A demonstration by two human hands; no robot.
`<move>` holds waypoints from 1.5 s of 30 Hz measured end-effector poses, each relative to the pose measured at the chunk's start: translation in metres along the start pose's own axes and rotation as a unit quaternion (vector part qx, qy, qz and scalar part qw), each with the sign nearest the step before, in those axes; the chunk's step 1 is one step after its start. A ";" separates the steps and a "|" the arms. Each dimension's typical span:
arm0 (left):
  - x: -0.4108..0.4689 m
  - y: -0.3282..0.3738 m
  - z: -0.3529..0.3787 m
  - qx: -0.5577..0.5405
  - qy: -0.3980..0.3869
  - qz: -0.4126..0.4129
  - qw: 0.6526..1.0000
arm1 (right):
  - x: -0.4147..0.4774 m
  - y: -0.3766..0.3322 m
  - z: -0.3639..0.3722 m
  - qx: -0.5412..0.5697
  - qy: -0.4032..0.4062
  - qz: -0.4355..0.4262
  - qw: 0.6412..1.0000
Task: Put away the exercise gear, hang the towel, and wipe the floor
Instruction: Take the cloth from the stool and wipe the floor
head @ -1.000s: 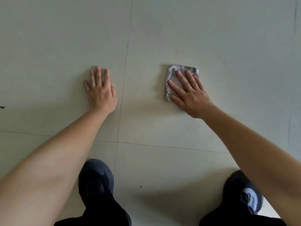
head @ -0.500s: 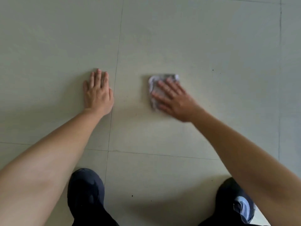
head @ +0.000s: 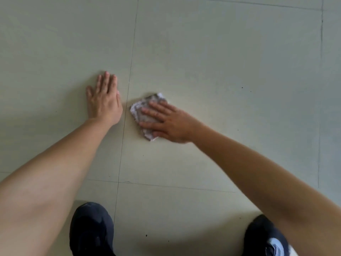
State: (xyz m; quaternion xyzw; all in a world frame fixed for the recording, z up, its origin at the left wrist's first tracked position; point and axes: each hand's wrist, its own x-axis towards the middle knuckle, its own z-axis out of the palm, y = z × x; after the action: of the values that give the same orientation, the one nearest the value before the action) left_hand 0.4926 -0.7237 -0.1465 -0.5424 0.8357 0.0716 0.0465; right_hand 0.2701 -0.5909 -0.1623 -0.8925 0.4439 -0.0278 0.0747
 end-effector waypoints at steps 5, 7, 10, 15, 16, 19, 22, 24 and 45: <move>0.009 0.000 0.004 -0.001 0.002 -0.009 1.000 | 0.007 0.123 -0.029 0.042 0.069 0.405 0.911; 0.011 -0.005 -0.001 0.010 0.005 0.004 1.000 | 0.026 0.122 -0.038 0.097 0.031 0.495 0.863; 0.010 -0.016 -0.005 0.014 0.015 0.040 0.999 | 0.056 0.065 -0.023 0.056 0.028 0.316 0.947; 0.015 -0.023 -0.004 0.003 0.067 0.065 0.996 | 0.053 0.038 -0.007 0.001 -0.009 -0.023 1.000; 0.015 -0.023 -0.004 0.005 0.064 0.066 0.996 | 0.054 0.058 -0.007 -0.015 0.000 -0.034 0.999; 0.015 -0.023 -0.004 0.018 0.054 0.067 0.996 | 0.058 0.132 -0.017 -0.038 0.081 0.162 0.983; 0.024 -0.023 -0.007 0.002 0.077 0.061 0.995 | 0.077 0.144 -0.036 0.069 0.032 0.405 0.911; 0.039 -0.021 -0.012 -0.004 0.091 0.052 0.994 | 0.095 0.117 -0.029 0.033 0.049 0.353 0.934; 0.152 0.027 -0.005 -0.048 0.097 -0.033 0.994 | 0.157 0.220 -0.055 0.008 -0.063 0.216 0.974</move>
State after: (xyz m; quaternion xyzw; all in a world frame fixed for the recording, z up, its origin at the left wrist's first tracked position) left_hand 0.4065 -0.8505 -0.1631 -0.5756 0.8136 0.0572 -0.0581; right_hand 0.1853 -0.8524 -0.1457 -0.7747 0.6206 0.0414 0.1141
